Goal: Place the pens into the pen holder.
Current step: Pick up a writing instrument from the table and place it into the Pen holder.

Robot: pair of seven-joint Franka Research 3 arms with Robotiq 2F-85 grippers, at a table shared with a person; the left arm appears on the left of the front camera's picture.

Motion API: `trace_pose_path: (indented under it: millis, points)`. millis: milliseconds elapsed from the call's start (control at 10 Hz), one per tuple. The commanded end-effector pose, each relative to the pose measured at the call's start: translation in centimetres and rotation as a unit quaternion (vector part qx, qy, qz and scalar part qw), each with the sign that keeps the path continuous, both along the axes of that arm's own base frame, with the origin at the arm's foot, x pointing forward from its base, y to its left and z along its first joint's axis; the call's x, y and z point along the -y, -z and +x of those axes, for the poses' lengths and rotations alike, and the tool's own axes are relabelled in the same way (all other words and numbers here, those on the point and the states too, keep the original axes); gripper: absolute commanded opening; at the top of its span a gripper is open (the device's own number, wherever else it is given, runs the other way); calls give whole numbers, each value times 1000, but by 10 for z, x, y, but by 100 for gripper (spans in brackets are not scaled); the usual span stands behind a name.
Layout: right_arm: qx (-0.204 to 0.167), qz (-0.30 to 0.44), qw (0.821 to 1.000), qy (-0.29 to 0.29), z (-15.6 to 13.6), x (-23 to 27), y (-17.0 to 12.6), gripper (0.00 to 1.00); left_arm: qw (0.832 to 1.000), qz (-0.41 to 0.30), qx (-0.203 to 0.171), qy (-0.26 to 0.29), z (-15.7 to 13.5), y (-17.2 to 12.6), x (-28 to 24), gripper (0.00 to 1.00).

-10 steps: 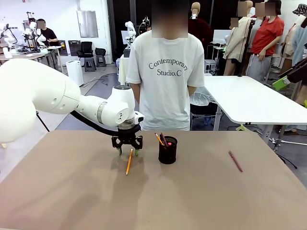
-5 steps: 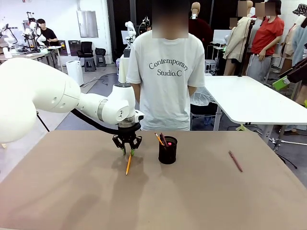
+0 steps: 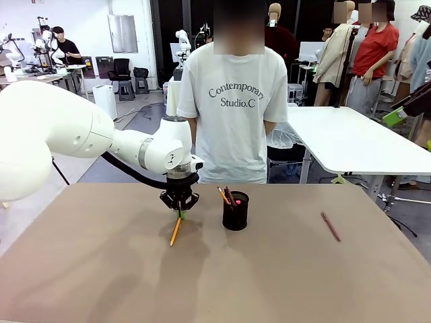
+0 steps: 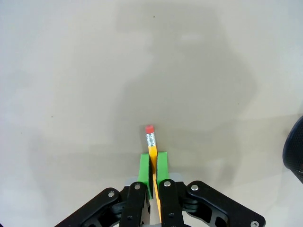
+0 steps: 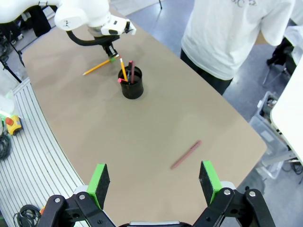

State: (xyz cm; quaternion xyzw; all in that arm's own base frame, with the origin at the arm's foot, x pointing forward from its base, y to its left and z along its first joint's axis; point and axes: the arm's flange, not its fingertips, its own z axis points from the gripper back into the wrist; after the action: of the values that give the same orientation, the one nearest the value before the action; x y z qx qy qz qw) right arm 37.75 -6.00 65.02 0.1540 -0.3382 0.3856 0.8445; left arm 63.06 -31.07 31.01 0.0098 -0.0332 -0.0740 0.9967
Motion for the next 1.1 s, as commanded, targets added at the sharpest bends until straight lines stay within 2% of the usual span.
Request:
trace_pose_path:
  millis: [0,100,300,600,800,1000]
  points:
    - [2,1,1000,-2,0,0,-1,100,999,-12,-30,26,-4,4,-4,0]
    - [2,1,1000,-2,0,0,-1,100,999,-27,-20,37,-7,-2,-9,0]
    - [2,1,1000,-2,0,0,-1,100,990,-112,-30,75,-11,-19,-21,0]
    - [2,1,1000,-2,0,0,-1,100,974,-203,-29,99,-30,-63,-40,0]
    - [2,1,1000,-2,0,0,-1,100,949,-273,11,159,-48,-93,-53,0]
    - [2,1,1000,-2,0,0,-1,100,904,-348,71,236,-61,-116,-68,0]
